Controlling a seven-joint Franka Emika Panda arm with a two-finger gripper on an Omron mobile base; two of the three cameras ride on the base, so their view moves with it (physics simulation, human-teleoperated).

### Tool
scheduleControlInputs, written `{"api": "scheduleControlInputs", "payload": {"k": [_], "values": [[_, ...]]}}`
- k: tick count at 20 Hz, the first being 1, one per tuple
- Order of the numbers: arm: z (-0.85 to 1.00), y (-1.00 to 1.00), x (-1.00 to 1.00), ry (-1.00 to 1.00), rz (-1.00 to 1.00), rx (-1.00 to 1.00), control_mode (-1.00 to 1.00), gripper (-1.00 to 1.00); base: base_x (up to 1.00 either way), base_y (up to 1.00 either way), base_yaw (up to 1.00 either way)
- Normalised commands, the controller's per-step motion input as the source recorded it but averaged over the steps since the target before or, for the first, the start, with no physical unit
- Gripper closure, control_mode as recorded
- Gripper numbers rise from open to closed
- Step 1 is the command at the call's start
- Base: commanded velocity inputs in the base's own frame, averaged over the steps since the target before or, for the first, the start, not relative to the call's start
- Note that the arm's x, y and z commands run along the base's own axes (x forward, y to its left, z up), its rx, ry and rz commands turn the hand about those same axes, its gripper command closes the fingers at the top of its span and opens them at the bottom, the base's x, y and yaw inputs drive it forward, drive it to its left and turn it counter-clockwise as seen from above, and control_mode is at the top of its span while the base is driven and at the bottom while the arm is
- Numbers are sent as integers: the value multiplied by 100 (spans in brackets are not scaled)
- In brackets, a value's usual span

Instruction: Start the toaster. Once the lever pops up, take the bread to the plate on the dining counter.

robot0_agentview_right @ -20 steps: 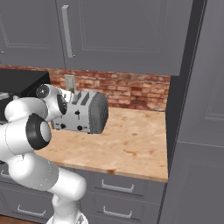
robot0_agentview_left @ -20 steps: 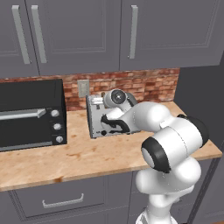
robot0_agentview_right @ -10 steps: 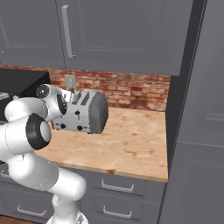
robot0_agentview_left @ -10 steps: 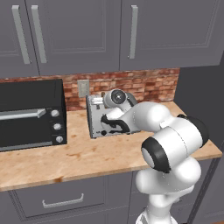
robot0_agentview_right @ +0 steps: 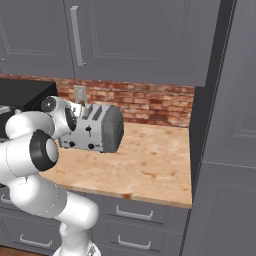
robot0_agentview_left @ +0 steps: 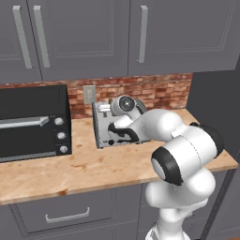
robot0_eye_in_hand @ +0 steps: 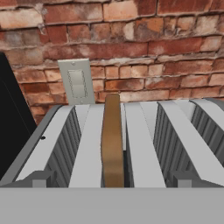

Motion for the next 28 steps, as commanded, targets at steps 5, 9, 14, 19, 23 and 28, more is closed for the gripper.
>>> {"api": "scheduleControlInputs", "payload": {"k": [5,9,14,19,23,28], "values": [[0,0,0,0,0,0,-100,-100,0,0,0],[0,0,0,0,0,0,-100,-100,0,0,0],[0,0,0,0,0,0,-100,-100,0,0,0],[0,0,0,0,0,0,-100,-100,0,0,0],[0,0,0,0,0,0,-100,-100,0,0,0],[0,0,0,0,0,0,-100,-100,0,0,0]]}}
